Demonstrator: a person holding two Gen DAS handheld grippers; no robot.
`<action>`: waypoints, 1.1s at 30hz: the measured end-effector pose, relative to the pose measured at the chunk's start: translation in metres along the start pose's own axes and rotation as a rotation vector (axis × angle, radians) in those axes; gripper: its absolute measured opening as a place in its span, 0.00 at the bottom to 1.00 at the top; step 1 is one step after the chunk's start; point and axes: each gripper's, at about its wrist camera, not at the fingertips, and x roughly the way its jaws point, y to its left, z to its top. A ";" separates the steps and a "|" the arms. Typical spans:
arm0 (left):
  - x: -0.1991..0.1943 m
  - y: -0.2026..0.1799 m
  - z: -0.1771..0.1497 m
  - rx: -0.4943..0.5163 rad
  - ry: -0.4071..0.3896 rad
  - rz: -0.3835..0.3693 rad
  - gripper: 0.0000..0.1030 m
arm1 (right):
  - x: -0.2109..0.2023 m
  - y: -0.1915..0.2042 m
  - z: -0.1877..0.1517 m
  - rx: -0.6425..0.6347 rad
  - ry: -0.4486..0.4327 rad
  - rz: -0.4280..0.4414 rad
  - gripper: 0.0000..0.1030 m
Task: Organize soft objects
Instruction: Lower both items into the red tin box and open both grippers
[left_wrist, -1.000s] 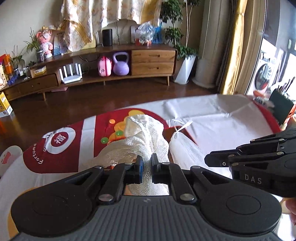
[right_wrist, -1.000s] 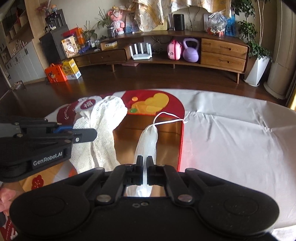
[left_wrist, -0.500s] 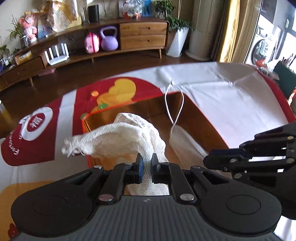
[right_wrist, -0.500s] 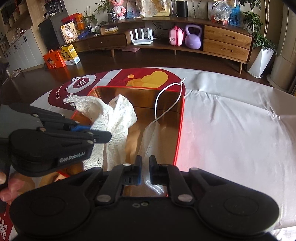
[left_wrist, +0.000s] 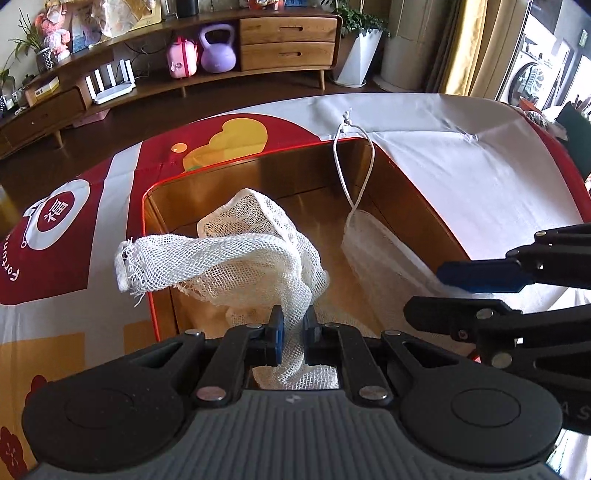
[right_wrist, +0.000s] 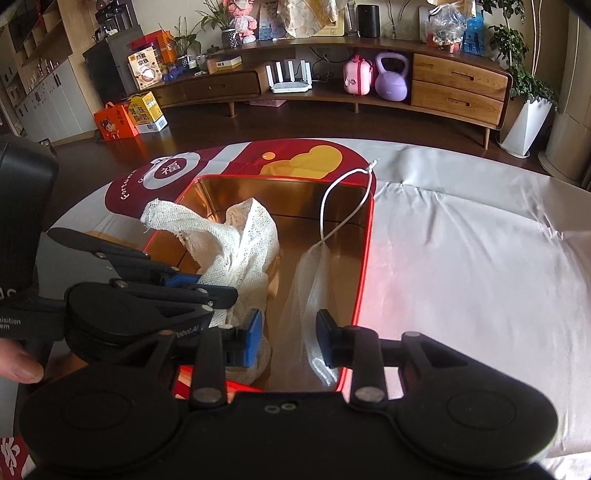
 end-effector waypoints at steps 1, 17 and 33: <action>-0.001 0.000 0.000 -0.005 0.001 0.000 0.09 | -0.001 0.000 0.000 0.004 -0.003 0.004 0.33; -0.031 -0.001 0.000 -0.054 -0.036 0.024 0.11 | -0.043 -0.001 -0.005 0.032 -0.069 0.031 0.61; -0.090 -0.003 -0.018 -0.099 -0.137 0.038 0.61 | -0.103 0.013 -0.022 0.013 -0.142 0.040 0.79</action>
